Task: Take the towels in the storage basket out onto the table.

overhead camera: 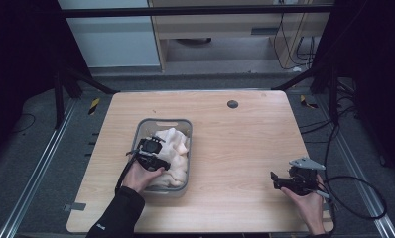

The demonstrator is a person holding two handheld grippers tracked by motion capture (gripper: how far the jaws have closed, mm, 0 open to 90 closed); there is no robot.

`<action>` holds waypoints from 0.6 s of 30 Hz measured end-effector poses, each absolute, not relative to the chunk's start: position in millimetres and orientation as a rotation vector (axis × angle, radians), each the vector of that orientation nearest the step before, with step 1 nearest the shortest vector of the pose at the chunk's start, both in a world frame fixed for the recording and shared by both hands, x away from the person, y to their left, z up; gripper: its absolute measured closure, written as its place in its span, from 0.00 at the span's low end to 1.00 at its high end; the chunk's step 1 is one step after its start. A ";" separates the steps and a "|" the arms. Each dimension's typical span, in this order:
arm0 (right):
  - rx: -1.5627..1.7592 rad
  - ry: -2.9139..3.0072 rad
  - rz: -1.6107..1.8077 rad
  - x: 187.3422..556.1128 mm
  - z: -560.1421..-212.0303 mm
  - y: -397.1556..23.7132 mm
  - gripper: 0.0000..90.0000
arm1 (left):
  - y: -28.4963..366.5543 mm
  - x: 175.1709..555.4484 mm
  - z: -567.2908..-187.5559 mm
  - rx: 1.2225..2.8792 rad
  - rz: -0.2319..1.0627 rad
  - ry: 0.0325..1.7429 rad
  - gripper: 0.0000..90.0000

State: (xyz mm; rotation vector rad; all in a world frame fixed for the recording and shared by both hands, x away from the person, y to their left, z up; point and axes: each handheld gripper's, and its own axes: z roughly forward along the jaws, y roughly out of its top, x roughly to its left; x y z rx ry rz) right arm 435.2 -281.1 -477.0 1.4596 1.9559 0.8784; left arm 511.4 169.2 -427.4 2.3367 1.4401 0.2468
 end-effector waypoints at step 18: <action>1.450 1.965 0.884 435.7 -477.7 -279.4 0.10 | 186.3 503.6 -392.9 2.253 0.257 1.369 0.68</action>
